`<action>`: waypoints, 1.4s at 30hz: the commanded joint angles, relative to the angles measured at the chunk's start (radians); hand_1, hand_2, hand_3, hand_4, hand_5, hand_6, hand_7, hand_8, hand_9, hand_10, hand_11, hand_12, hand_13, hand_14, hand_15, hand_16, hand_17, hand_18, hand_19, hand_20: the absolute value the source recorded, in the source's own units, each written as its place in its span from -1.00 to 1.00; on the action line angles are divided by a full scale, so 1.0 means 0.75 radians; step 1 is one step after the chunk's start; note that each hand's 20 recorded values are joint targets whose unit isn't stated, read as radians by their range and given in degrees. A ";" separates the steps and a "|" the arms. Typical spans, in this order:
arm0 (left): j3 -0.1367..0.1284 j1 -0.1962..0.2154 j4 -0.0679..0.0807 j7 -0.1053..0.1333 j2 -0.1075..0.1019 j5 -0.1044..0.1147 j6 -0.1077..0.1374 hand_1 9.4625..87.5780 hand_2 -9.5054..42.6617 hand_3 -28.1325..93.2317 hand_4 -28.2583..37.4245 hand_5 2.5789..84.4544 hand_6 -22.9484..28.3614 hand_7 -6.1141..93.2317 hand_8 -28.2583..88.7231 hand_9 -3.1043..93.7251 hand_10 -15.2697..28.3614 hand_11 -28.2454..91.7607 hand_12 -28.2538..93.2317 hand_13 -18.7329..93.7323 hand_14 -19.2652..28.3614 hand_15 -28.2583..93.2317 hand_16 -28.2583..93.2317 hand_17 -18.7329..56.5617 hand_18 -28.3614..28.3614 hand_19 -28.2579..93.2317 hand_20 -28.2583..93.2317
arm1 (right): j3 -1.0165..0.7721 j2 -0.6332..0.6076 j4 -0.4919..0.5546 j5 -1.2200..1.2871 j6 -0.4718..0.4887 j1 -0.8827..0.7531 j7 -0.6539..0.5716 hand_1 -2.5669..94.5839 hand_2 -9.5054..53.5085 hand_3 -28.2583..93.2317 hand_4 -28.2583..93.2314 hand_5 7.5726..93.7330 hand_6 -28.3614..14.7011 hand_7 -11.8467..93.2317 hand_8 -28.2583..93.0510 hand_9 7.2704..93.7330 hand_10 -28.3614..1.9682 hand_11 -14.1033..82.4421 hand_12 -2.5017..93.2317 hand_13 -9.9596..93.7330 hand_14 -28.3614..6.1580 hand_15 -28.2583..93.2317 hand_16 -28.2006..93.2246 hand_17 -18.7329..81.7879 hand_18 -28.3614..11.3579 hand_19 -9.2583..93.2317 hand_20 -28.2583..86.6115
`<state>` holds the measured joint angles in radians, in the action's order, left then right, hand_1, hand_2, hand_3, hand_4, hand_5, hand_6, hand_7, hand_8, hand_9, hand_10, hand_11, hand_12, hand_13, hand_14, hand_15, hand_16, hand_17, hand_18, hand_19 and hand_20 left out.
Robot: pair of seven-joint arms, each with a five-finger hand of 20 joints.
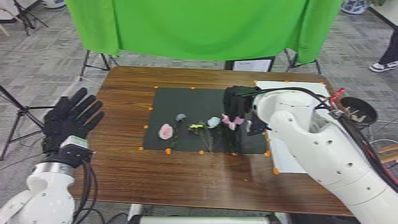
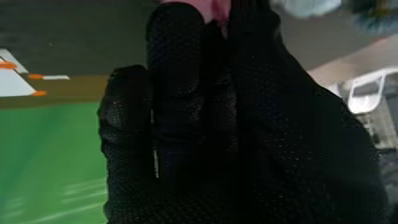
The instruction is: Arrange flowers
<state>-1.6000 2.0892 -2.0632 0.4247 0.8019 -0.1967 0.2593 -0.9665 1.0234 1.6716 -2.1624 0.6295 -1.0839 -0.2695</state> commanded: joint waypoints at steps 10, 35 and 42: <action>0.010 0.006 -0.010 0.007 -0.001 0.003 0.019 -0.54 -0.19 0.65 -1.00 -0.20 0.22 -0.65 -0.63 -0.24 0.43 -0.19 -0.30 -0.26 0.49 0.03 -0.62 -0.70 0.55 0.00 -0.37 | -0.041 -0.022 0.043 0.031 0.063 -0.023 -0.031 0.25 -1.00 0.53 -1.00 0.23 0.41 -0.28 -0.79 0.57 0.41 -0.52 -0.11 0.62 0.50 -0.02 0.27 0.23 -0.31 0.71 0.12; 0.010 -0.001 0.005 -0.015 0.011 -0.031 -0.051 -0.55 -0.19 0.65 -1.00 -0.12 0.26 -0.64 -0.63 -0.25 0.44 -0.19 -0.30 -0.27 0.49 0.02 -0.61 -0.70 0.55 0.00 -0.37 | -0.324 -0.304 0.114 0.265 -0.374 -0.200 -0.409 -0.35 -0.56 0.73 -0.96 -0.27 -0.05 -0.47 -0.72 -0.26 -0.45 -0.45 -0.62 -0.19 -0.40 -0.11 -0.32 -0.20 -0.48 0.21 -0.23; 0.004 0.005 0.011 -0.039 0.018 -0.049 -0.085 -0.55 -0.18 0.64 -1.00 -0.11 0.26 -0.65 -0.63 -0.26 0.43 -0.20 -0.30 -0.28 0.49 0.01 -0.61 -0.71 0.55 -0.01 -0.37 | -0.311 -0.275 -0.094 0.359 -0.326 -0.052 -0.509 -0.31 -0.62 0.74 -0.96 -0.27 -0.02 -0.46 -0.71 -0.34 -0.37 -0.47 -0.65 -0.27 -0.35 -0.17 -0.35 -0.27 -0.46 0.14 -0.26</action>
<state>-1.5899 2.0764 -2.0589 0.4208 0.8037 -0.2127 0.2309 -1.2182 0.8026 1.7279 -1.8749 0.3516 -1.2450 -0.6048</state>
